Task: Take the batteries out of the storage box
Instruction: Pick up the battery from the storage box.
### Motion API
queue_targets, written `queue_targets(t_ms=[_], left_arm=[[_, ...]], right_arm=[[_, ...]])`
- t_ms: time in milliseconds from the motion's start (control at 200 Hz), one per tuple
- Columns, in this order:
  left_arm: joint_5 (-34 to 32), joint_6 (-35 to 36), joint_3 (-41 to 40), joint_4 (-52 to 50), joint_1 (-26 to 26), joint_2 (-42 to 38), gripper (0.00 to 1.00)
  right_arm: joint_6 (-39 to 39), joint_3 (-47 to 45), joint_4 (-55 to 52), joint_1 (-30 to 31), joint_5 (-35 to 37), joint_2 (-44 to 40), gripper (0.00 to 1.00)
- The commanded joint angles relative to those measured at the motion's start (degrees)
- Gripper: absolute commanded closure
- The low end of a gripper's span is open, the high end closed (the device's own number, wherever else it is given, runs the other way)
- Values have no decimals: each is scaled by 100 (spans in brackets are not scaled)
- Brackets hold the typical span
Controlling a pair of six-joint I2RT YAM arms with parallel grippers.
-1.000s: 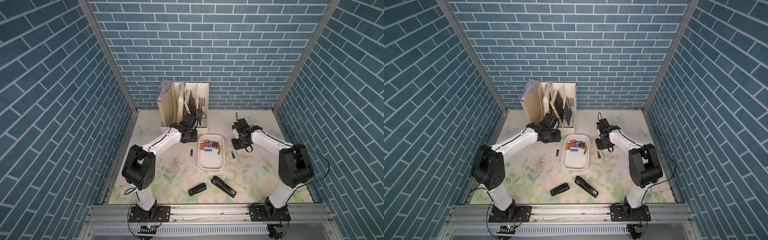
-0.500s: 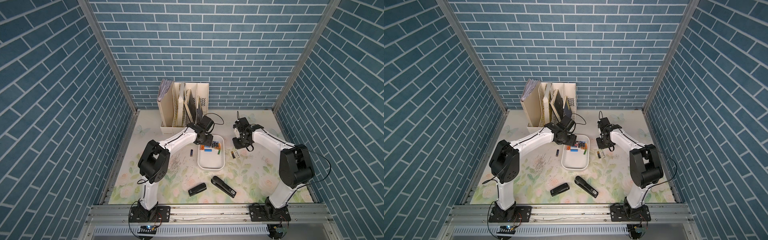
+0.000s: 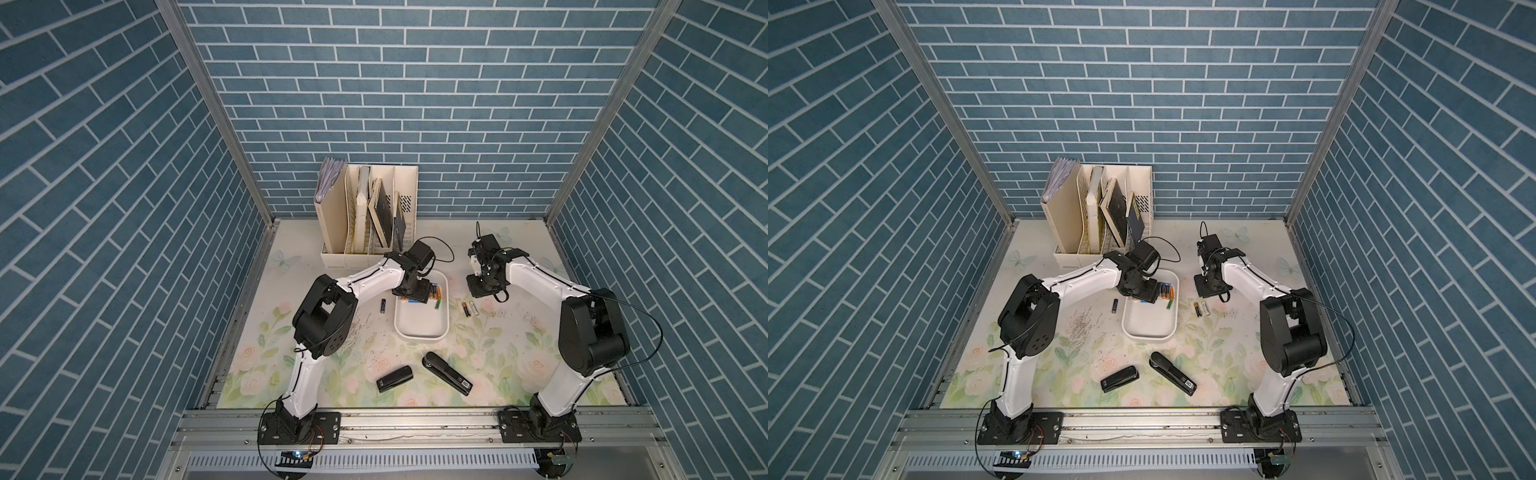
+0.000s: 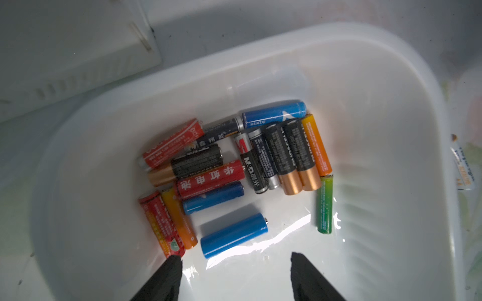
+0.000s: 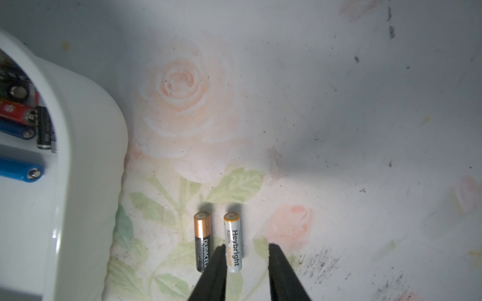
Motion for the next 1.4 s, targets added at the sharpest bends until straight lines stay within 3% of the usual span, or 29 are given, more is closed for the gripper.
queue_targets(t_ms=[0, 650, 1395], left_arm=[[-14, 105, 155, -137, -27, 145, 29], [-126, 141, 334, -186, -112, 466, 36], [22, 9, 361, -246, -147, 604, 69]], right_arm=[[-46, 17, -149, -36, 42, -176, 69], [-54, -88, -183, -104, 57, -298, 69], [-60, -263, -115, -172, 5, -420, 69]])
